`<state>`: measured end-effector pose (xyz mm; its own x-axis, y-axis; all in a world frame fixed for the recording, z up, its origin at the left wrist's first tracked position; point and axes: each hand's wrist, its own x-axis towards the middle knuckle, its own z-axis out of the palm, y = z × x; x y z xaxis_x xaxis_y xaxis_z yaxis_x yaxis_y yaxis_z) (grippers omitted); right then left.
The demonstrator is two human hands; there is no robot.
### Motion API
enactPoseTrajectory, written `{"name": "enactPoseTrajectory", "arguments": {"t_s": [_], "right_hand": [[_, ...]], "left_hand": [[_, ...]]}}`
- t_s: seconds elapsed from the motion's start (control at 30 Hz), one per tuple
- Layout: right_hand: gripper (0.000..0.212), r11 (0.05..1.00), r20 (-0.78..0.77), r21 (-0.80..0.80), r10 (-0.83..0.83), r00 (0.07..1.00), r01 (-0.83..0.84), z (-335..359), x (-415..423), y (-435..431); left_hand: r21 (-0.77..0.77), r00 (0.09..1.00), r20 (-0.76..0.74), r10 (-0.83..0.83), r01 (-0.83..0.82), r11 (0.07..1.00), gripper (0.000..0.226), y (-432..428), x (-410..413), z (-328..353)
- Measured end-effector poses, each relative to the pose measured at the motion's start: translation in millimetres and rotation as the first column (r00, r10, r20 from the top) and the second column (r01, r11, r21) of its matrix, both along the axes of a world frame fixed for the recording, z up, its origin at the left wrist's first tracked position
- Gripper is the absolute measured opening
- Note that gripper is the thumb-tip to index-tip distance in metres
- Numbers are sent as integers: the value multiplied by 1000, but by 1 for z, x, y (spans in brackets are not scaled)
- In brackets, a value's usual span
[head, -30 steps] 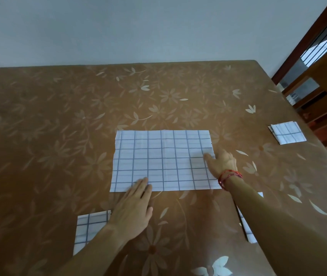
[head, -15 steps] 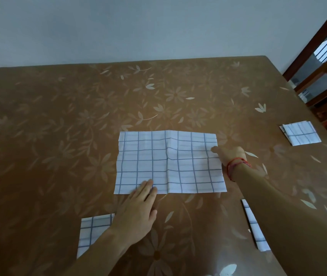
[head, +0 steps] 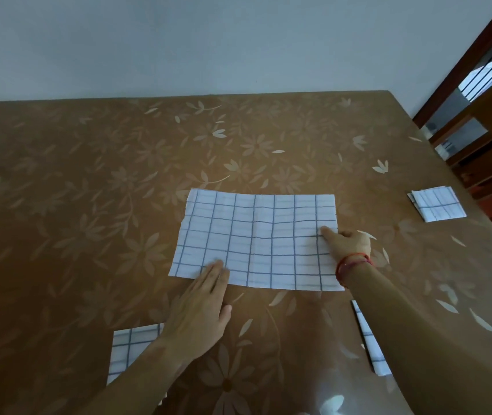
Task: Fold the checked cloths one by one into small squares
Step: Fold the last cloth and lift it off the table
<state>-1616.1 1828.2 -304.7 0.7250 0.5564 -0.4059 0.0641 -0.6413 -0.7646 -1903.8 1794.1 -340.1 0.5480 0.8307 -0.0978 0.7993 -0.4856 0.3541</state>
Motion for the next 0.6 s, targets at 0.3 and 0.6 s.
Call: {"name": "enactPoseTrajectory", "arguments": {"t_s": [0.3, 0.6], "right_hand": [[21, 951, -370, 72, -256, 893, 302, -5, -37, -40], [15, 987, -704, 126, 19, 710, 99, 11, -80, -86]], "left_hand": [[-9, 992, 70, -102, 103, 995, 70, -11, 30, 17], [-100, 999, 17, -31, 32, 994, 73, -18, 26, 24]]}}
